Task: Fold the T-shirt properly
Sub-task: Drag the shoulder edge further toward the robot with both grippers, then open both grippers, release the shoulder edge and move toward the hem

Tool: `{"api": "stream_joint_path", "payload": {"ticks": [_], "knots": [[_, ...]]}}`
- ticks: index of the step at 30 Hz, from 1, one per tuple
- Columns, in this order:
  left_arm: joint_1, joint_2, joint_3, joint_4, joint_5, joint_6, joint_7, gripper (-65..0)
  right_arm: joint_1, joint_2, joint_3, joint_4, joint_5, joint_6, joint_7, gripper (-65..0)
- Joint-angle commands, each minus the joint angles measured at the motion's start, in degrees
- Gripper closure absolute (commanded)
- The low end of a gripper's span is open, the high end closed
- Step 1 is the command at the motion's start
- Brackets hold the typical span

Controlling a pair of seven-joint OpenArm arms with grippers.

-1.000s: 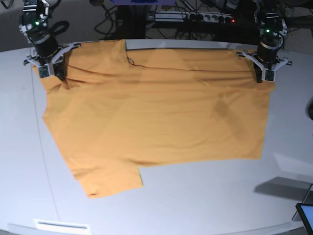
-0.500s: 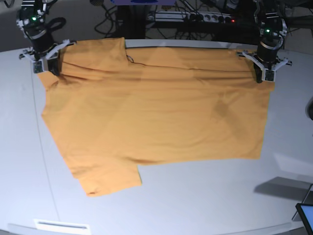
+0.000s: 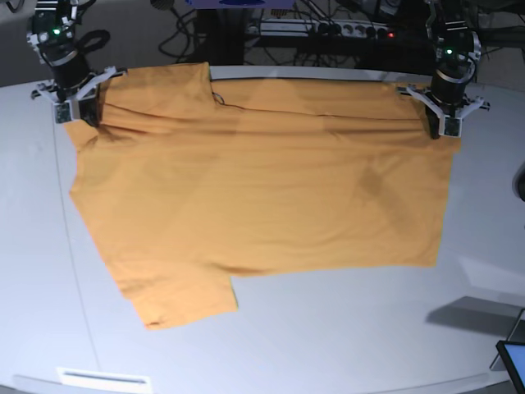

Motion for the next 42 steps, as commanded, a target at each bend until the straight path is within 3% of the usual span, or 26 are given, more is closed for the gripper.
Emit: {"api": "stream_joint_path", "payload": {"ticks": [1, 16, 24, 42], "knots": [[2.6, 0.5, 0.2, -1.1, 4.6, -1.2, 14.7, 0.0, -1.4, 0.5, 0.5, -0.7, -3.4, -2.7, -6.7, 0.0], [1.0, 0.5, 0.2, -0.6, 4.6, -1.2, 14.9, 0.0, -1.2, 0.5, 0.7, -0.6, -3.4, -2.8, -6.7, 0.0], [-0.1, 0.5, 0.1, 0.1, 4.6, -1.2, 14.9, 0.0, -0.8, -1.1, 1.2, 2.2, -3.4, -2.9, -6.6, -0.1], [-0.2, 0.2, -0.2, 6.6, 4.6, -1.2, 15.3, 0.0, -0.6, -1.1, 5.5, 6.5, -3.4, -3.0, -9.0, 0.0]]}}
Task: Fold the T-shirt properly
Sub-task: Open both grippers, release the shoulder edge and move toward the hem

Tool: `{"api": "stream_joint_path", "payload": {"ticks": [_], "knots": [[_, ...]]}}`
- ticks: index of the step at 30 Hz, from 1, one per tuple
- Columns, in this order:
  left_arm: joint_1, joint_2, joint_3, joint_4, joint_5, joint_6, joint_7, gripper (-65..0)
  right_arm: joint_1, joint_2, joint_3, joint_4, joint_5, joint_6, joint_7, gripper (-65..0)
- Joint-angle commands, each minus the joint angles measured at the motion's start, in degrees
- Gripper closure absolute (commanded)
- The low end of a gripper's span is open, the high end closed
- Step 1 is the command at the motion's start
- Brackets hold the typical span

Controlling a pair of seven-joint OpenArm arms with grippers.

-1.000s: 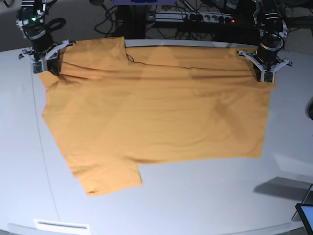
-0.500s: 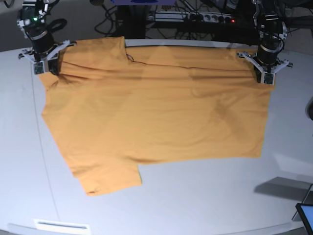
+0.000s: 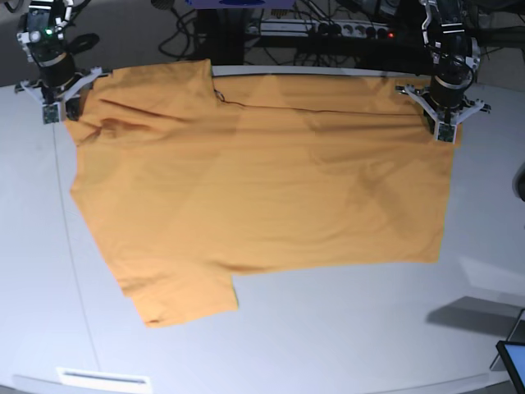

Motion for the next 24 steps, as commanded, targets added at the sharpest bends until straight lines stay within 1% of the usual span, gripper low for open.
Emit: {"api": "stream_joint_path", "payload": {"ticks": [1, 2, 5, 7, 11, 14, 20, 22, 24], "knots": [[0.9, -0.5, -1.4, 0.6, 1.2, -0.7, 3.7, 0.0, -0.5, 0.7, 0.7, 1.5, -0.4, -1.0, 0.8, 0.0], [0.9, -0.3, -2.8, 1.3, 1.2, -0.7, 3.7, 0.0, -0.5, 0.8, 0.7, 1.8, -0.4, -1.4, 0.8, 0.0], [0.9, -0.4, -5.3, 3.4, 1.2, -0.7, 3.7, 0.0, -0.5, 1.0, 0.6, 2.0, -0.4, -3.9, 0.8, -0.1], [0.9, -0.5, -6.8, 4.4, 1.2, -0.7, 3.7, 0.0, -0.5, 1.0, 0.6, 2.2, -0.4, -4.6, 0.8, -0.1], [-0.4, -0.6, -8.7, 5.5, 1.3, -0.7, 3.8, 0.0, 0.3, 1.0, 0.5, 2.3, -0.4, -4.6, 0.7, -0.1], [-1.9, -1.9, -8.1, 4.9, 1.3, -0.8, 3.8, 0.0, 0.3, 1.0, 0.5, 2.3, -0.4, -4.6, 0.7, -0.1], [-4.6, -2.1, -8.1, 5.0, 1.3, -0.8, 3.8, 0.0, 0.5, 1.0, 0.5, 2.3, -0.4, -4.6, 0.7, 0.0], [-5.5, -2.1, -8.1, 5.2, 1.3, -0.8, 3.8, 0.0, 1.0, 1.6, 0.5, 2.3, -0.4, -4.6, 0.7, 0.0], [-6.6, -2.1, -8.4, 5.8, 1.3, -0.8, 3.8, 0.0, 2.0, 2.9, 0.5, 2.3, -0.4, -4.7, 0.7, 0.0]]}}
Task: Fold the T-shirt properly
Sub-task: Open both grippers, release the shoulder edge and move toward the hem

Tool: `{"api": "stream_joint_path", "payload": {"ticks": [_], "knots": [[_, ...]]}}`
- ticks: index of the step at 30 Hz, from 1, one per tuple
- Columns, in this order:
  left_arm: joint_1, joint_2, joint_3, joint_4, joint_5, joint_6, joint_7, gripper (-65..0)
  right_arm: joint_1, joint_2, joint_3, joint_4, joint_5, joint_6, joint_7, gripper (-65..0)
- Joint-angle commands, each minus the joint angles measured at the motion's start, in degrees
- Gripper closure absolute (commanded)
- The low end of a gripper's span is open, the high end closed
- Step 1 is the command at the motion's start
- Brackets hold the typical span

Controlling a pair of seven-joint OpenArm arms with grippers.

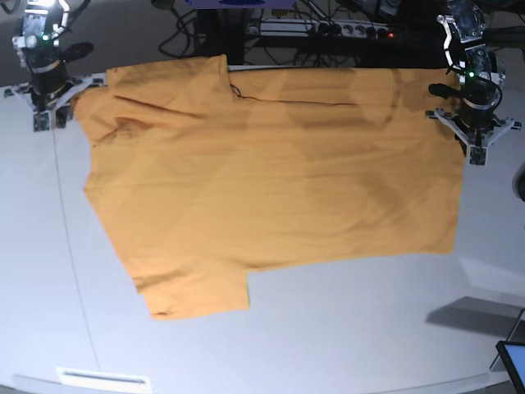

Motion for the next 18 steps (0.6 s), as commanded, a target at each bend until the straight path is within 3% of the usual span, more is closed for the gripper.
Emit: {"api": "stream_joint_path", "payload": {"ticks": [1, 6, 11, 15, 18], "knots": [[-0.7, -1.0, -0.8, 1.8, 0.0, 0.4, -1.2, 0.0, 1.0, 1.6, 0.4, 1.1, -0.2, -0.6, 1.7, -0.1], [-3.0, -1.0, -1.1, 4.2, 0.0, 0.4, -1.1, -1.5, 3.8, 3.7, 0.5, 1.5, -0.2, -0.6, 1.7, -0.6], [-5.8, -0.6, -5.8, 5.5, 0.0, 0.4, -0.6, -21.2, 6.5, 3.3, 0.3, 5.1, 0.1, -0.2, 1.7, -11.6], [-10.1, -0.8, -8.1, 5.4, -0.3, 0.4, 6.8, -37.0, 9.2, 3.2, -0.8, 6.6, 0.2, 0.0, 1.6, -23.4], [-13.3, -0.9, -9.6, 5.3, -0.3, 0.4, 10.9, -43.5, 11.8, 3.4, -3.5, 6.7, 0.2, 0.9, -1.6, -27.9]]}}
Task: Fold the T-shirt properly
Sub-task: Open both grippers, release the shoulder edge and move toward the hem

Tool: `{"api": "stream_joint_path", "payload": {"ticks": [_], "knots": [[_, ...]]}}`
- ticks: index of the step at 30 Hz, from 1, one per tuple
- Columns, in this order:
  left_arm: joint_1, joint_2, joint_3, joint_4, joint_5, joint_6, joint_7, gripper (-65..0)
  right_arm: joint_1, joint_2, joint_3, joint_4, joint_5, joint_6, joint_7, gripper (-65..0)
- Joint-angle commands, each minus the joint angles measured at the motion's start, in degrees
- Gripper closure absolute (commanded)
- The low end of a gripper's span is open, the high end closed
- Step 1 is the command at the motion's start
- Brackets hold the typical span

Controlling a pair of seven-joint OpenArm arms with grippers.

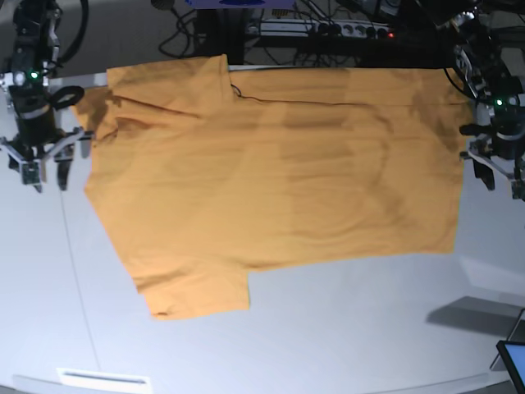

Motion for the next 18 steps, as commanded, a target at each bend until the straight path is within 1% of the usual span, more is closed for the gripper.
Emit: {"api": "stream_joint_path", "payload": {"ticks": [1, 3, 5, 6, 9, 11, 14, 16, 18], "knots": [[-0.6, -1.2, -0.8, 1.1, 0.0, 0.4, -0.2, -44.2, 2.0, 0.8, -0.1, 1.3, 0.1, 1.2, -0.8, -27.9], [-1.3, -1.3, -0.8, 1.1, 0.3, 0.4, -0.2, -45.0, 5.5, 0.6, -0.2, 1.2, 0.1, 5.8, -6.1, -27.9], [-2.0, -1.3, -0.5, 1.0, 0.4, 0.4, -0.1, -45.0, 8.8, 0.2, 0.0, 1.2, 0.1, 11.2, -11.1, -27.9], [-2.6, -1.3, -0.5, 0.7, 0.4, 0.4, 0.0, -45.0, 10.1, -0.3, 0.1, 1.2, 0.0, 12.9, -12.5, -27.9], [-3.7, -1.4, -0.6, -0.7, 0.4, 0.4, 0.0, -45.0, 13.9, -1.2, 2.8, 1.3, 0.0, 16.8, -16.6, -27.9], [-3.7, -2.9, -0.4, -1.8, 0.4, 0.4, 0.0, -45.0, 17.0, -1.3, 3.7, 1.3, 0.0, 19.4, -20.1, -27.9], [-3.8, -3.5, -0.4, -3.2, 0.3, 0.4, 0.0, -45.0, 20.4, -1.0, 3.8, 1.1, 0.0, 22.4, -24.8, -27.9], [-3.8, -3.6, -0.4, -4.5, 0.4, 0.4, -0.1, -45.0, 22.7, -1.0, 3.7, 0.9, 0.0, 25.3, -27.1, -27.9], [-3.8, -4.4, -0.4, -5.7, 0.4, 0.4, -0.2, -45.0, 25.0, -1.2, 3.7, 0.7, -0.1, 26.7, -29.0, -27.9]]}}
